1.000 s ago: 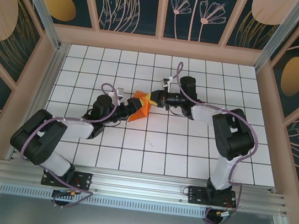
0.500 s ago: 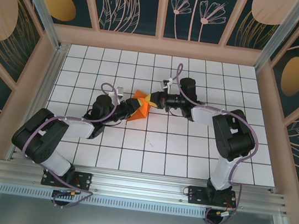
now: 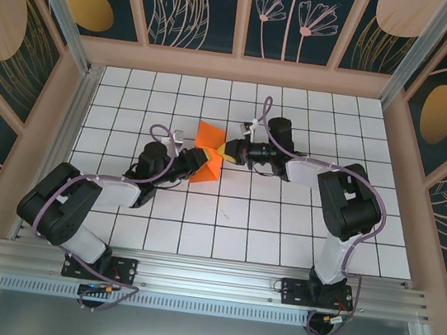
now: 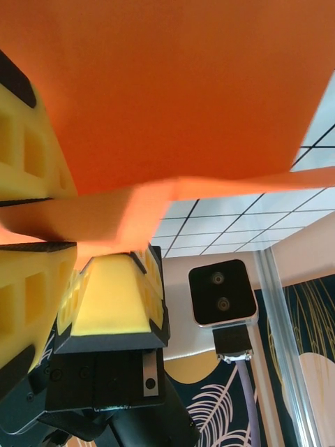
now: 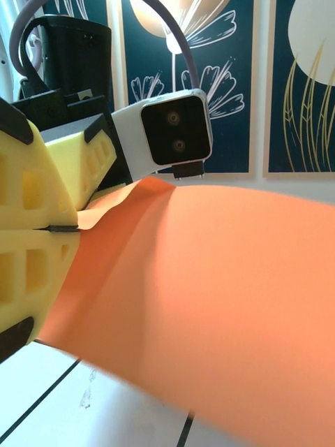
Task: Fold a paper plane with a square sheet of paper (pick it up from the middle)
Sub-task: Turn over the paper at the center of the table.
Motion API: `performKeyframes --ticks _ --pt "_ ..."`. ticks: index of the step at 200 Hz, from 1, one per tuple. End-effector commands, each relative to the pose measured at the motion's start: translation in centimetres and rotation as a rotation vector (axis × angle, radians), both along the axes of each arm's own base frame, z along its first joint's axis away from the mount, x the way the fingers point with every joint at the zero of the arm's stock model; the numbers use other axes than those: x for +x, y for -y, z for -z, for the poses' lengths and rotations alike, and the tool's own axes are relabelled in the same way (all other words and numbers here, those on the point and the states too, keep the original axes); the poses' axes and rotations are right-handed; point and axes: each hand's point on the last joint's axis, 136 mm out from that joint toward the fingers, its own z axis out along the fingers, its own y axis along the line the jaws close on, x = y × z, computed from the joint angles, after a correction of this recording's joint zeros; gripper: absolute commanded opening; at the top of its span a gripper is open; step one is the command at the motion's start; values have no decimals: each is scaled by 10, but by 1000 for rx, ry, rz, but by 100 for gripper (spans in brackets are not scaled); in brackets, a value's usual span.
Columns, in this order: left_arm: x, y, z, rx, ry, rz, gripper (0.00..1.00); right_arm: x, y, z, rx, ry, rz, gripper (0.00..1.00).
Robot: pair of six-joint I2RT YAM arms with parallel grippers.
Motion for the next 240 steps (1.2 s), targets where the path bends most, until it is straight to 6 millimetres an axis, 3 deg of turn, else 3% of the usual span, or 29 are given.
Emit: performKeyframes --ticks 1,58,89,106,127,158,204,223,240 --pt "1 -5 -7 3 36 -16 22 -5 1 -12 2 48 -9 3" --pt "0 -5 -7 2 44 -12 23 -4 2 -6 -25 45 -1 5" --pt "1 -5 -6 6 38 -17 15 -5 2 -7 -30 49 -3 7" --pt "2 -5 -4 24 33 -16 7 -3 5 -9 -56 72 7 18" --pt "4 -9 0 86 24 -29 5 4 16 -19 -122 129 62 43" --pt "11 -33 3 359 6 -94 4 24 56 -31 -289 235 251 64" --pt "13 -101 -11 919 -32 -186 4 26 115 -24 -549 315 483 76" --pt "16 -111 -21 1107 -29 -204 4 23 133 -19 -602 333 553 81" --pt "18 -109 -20 1274 -22 -196 4 19 146 -18 -614 346 613 90"
